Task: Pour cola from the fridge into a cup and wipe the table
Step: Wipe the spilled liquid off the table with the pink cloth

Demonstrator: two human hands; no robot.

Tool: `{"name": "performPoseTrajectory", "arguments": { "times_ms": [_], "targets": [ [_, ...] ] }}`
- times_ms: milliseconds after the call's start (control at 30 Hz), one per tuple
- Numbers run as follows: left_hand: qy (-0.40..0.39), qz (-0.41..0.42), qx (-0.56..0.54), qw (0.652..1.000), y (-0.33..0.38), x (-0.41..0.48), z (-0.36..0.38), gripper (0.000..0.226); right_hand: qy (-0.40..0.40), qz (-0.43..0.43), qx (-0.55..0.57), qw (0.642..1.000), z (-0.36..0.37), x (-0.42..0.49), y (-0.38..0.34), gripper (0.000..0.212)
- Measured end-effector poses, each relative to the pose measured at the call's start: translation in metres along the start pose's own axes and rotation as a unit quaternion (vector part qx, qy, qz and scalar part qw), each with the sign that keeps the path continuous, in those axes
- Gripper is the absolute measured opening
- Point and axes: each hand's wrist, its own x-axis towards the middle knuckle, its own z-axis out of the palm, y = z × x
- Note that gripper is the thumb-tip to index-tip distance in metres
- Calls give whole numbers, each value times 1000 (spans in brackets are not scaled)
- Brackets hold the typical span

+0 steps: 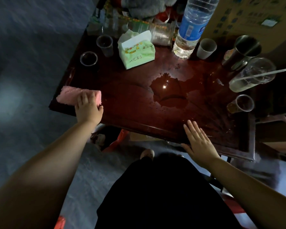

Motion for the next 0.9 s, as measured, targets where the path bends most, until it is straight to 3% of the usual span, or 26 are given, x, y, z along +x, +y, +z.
{"name": "performPoseTrajectory", "arguments": {
  "times_ms": [233, 433, 533, 767, 900],
  "targets": [
    [24, -21, 92, 995, 5, 8, -8, 54, -16, -34, -20, 999, 3, 30, -24, 86],
    [36, -28, 59, 997, 10, 8, -9, 44, -23, -34, -21, 999, 6, 32, -22, 95],
    [44, 20, 19, 999, 23, -1, -10, 32, -20, -32, -21, 999, 7, 32, -22, 93],
    [26, 271, -19, 962, 105, -57, 14, 30, -25, -29, -18, 999, 5, 32, -22, 87],
    [95, 250, -113, 957, 122, -49, 18, 34, -29, -27, 9, 999, 4, 33, -20, 91]
  ]
}}
